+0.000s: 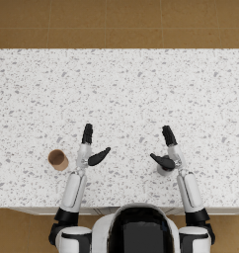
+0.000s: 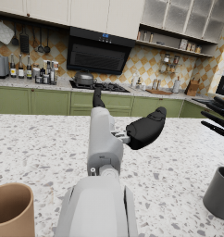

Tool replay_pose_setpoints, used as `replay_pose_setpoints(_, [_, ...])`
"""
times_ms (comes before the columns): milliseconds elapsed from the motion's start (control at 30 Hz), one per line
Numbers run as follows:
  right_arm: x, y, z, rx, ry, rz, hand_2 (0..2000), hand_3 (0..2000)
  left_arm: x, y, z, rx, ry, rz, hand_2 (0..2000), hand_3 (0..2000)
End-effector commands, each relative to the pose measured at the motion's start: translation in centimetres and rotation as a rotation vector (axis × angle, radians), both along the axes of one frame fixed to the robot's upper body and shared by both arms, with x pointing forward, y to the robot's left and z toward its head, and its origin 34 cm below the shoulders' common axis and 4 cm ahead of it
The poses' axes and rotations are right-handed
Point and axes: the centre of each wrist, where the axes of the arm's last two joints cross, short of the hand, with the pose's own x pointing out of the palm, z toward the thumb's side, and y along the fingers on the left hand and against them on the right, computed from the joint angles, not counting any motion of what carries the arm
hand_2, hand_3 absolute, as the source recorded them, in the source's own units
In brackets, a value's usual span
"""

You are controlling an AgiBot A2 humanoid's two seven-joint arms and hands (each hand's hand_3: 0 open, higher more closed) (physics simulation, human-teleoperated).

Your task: Pick up two cups and pour the berry on the right into the cup on the left

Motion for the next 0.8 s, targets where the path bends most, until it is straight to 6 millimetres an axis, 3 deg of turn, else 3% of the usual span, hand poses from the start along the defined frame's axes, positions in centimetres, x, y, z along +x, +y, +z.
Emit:
replay_pose_setpoints(33, [0.0,0.0,0.0,0.000,0.000,0.000,0,0,0.0,0.0,0.0,0.000,0.000,0.000,0,0])
replay_pose_setpoints(467, [0.1,0.6,-0.6,-0.007,0.024,0.021,0,0,0.1,-0.6,-0.6,0.007,0.024,-0.021,0,0])
replay_pose_setpoints(533, [-0.2,0.3,-0.2,0.032,-0.026,-0.041,0,0,-0.1,0.4,0.5,-0.010,-0.078,-0.019,0,0])
replay_pose_setpoints(667, [-2.3,0.2,0.5,0.050,-0.085,-0.062,0,0,-1.7,1.6,0.8,-0.006,-0.141,-0.015,0,0])
replay_pose_setpoints(800, [-3.8,-0.1,0.6,-0.038,-0.132,-0.095,0,0,-3.0,3.0,0.9,0.113,-0.186,0.067,0,0])
